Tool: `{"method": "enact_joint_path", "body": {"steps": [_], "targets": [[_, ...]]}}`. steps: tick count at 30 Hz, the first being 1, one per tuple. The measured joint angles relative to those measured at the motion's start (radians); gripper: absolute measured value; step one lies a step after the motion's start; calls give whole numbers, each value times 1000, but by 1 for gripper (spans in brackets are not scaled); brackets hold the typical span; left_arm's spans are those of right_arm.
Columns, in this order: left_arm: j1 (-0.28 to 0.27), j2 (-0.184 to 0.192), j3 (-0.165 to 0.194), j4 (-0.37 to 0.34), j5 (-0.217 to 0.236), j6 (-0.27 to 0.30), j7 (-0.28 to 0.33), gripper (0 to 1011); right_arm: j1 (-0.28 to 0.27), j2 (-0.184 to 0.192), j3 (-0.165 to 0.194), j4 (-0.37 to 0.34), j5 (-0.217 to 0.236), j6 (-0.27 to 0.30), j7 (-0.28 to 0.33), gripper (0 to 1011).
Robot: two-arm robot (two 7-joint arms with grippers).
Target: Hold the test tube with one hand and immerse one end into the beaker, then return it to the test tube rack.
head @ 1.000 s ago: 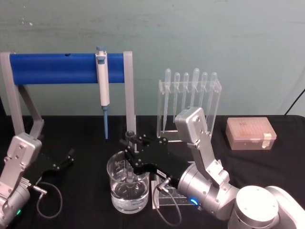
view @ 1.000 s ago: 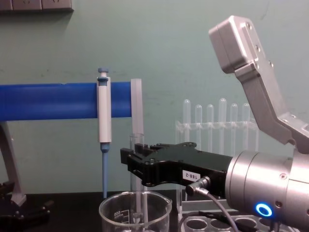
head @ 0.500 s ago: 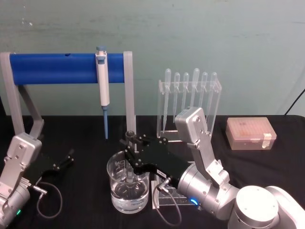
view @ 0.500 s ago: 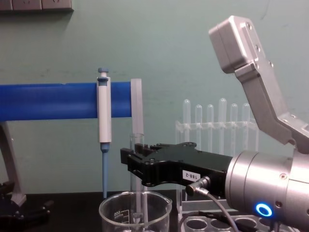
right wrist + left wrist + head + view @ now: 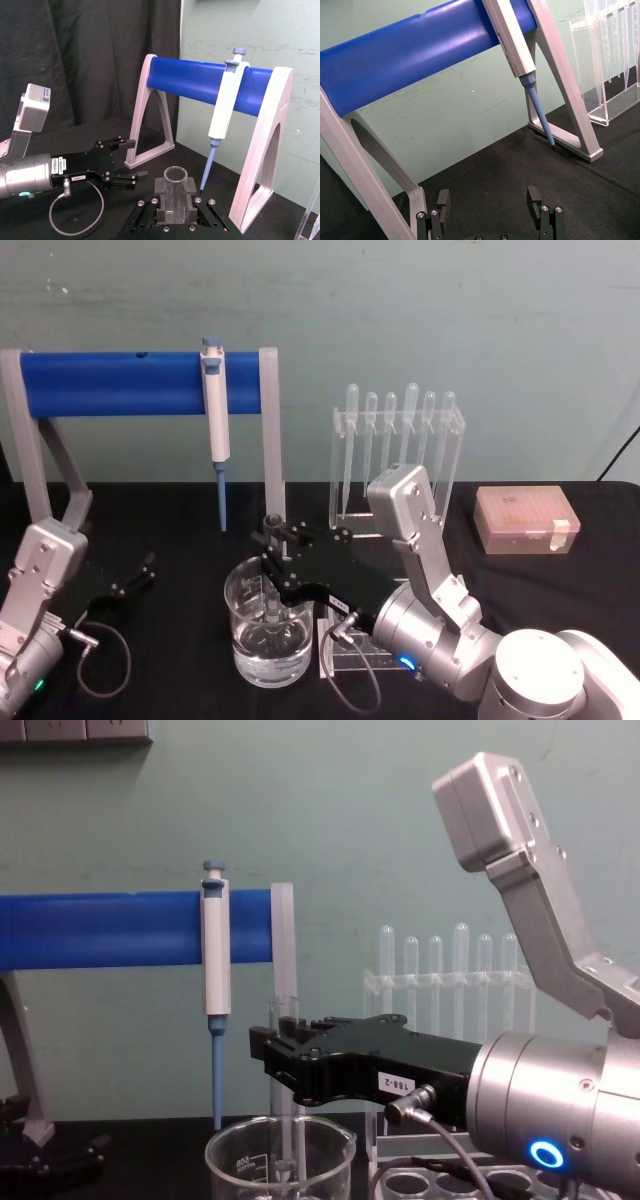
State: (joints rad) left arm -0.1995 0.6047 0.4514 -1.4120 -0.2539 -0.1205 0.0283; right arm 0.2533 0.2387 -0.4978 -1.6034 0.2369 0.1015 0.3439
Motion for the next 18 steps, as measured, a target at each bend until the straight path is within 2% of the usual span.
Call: {"method": "enact_joint_path", "body": {"steps": [18], "targets": [[0,0,0,0,0,0,0,1000,0,0,0,0,0,0,0,225]]}}
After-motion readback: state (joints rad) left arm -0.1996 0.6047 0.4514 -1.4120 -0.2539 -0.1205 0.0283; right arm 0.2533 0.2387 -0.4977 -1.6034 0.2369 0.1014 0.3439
